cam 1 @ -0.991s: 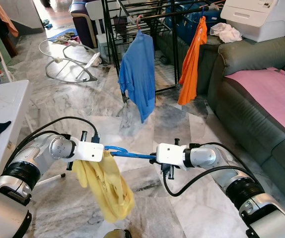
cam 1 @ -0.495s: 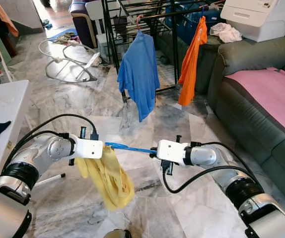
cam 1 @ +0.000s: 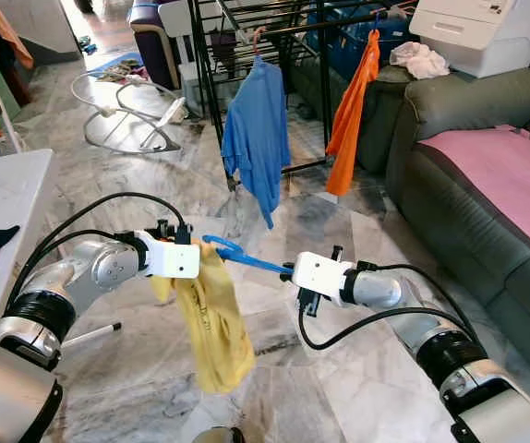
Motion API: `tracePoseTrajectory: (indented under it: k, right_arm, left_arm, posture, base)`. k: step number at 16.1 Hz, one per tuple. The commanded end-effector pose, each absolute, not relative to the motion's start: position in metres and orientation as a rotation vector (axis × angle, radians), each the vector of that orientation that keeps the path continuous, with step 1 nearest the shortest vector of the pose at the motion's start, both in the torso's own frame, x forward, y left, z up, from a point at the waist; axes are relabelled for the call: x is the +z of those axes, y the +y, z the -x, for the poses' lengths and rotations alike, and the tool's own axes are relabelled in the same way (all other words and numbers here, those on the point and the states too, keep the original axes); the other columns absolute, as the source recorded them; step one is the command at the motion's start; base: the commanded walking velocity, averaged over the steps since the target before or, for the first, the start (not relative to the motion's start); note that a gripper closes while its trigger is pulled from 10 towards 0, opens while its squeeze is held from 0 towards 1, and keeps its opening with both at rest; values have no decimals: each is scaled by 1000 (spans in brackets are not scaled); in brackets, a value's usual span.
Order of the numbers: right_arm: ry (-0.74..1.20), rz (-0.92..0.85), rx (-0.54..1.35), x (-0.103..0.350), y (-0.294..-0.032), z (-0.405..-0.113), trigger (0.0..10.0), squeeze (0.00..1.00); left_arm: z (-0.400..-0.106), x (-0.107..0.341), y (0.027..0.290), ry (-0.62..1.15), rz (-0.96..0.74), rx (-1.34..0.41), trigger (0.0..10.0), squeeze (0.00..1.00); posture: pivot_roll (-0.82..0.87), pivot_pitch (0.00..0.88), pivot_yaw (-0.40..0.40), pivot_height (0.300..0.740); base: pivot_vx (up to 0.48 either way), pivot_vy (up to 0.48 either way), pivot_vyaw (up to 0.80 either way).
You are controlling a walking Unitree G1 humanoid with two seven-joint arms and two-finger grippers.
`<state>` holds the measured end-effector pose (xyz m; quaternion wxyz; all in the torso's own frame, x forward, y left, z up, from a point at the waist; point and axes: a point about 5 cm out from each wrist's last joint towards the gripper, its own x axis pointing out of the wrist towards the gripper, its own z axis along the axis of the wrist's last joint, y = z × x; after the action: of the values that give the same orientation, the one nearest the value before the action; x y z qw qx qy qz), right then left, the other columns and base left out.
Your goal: Hang hanger
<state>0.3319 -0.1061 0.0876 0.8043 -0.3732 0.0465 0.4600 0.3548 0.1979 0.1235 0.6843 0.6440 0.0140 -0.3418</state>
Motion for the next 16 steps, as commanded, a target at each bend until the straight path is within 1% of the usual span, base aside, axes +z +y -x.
tracePoseTrajectory:
  k: [1,3,5,9,12,15,16]
  right_arm:
    - [38,789,955,100,-101,-339,0,0]
    - [2,770,901,104,-99,-342,0,0]
    - [-18,764,876,107,-98,-344,0,0]
    - [-64,736,805,115,-96,-350,0,0]
    - [-98,689,772,120,-91,-351,0,0]
    - [-131,642,740,127,-87,-352,0,0]
    - [-135,636,735,128,-86,-353,0,0]
  left_arm:
    - [-361,139,196,-50,-1447,-716,10000,1000]
    - [-363,146,196,-123,-1427,-636,10000,1000]
    - [-363,147,197,-130,-1398,-600,10000,1000]
    - [-365,149,207,-132,-1273,-451,10000,1000]
    - [-361,146,216,-113,-1090,-322,10000,1000]
    - [-353,138,212,-120,-903,-275,10000,1000]
    - [-351,136,211,-123,-875,-268,10000,1000]
  posture:
    - [-24,19,65,740]
    - [-23,21,64,740]
    - [-23,21,64,740]
    - [-21,23,62,740]
    - [-27,28,68,740]
    - [-27,30,67,740]
    - [-26,31,66,740]
  base:
    - [0,0,0]
    - [0,0,0]
    - [0,0,0]
    - [0,0,0]
    - [0,0,0]
    - [0,0,0]
    - [0,0,0]
